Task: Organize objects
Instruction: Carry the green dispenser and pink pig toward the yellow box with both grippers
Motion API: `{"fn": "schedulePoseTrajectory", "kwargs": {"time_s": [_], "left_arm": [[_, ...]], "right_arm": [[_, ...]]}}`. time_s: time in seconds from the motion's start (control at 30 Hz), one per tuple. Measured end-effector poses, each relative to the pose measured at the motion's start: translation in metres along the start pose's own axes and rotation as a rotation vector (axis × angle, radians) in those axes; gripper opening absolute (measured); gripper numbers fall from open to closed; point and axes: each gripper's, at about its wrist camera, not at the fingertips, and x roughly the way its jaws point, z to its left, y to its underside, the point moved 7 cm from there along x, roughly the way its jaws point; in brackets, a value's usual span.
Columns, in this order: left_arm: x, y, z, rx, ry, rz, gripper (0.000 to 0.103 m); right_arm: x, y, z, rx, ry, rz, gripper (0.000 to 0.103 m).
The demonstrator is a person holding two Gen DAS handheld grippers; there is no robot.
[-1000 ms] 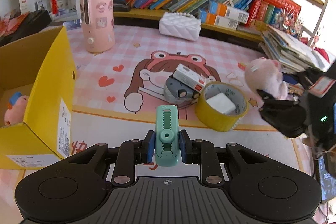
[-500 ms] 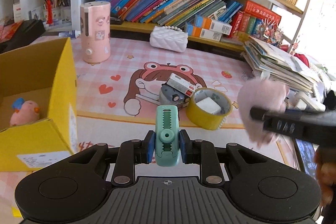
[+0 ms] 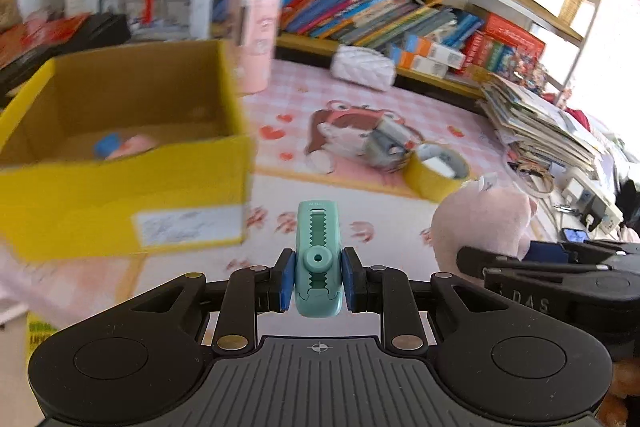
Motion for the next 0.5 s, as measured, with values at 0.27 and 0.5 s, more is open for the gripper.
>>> {"fn": "schedulePoseTrajectory", "kwargs": {"time_s": [0.27,0.5], "left_arm": [[-0.037,0.026,0.056,-0.058,-0.055,0.012,0.023],[-0.068,0.043,0.094,-0.072,-0.098,0.000,0.023]], "right_arm": [[-0.021,0.031,0.074,-0.094,-0.091,0.029,0.051],[-0.033,0.051,0.120,-0.098,-0.139,0.044,0.051]]}}
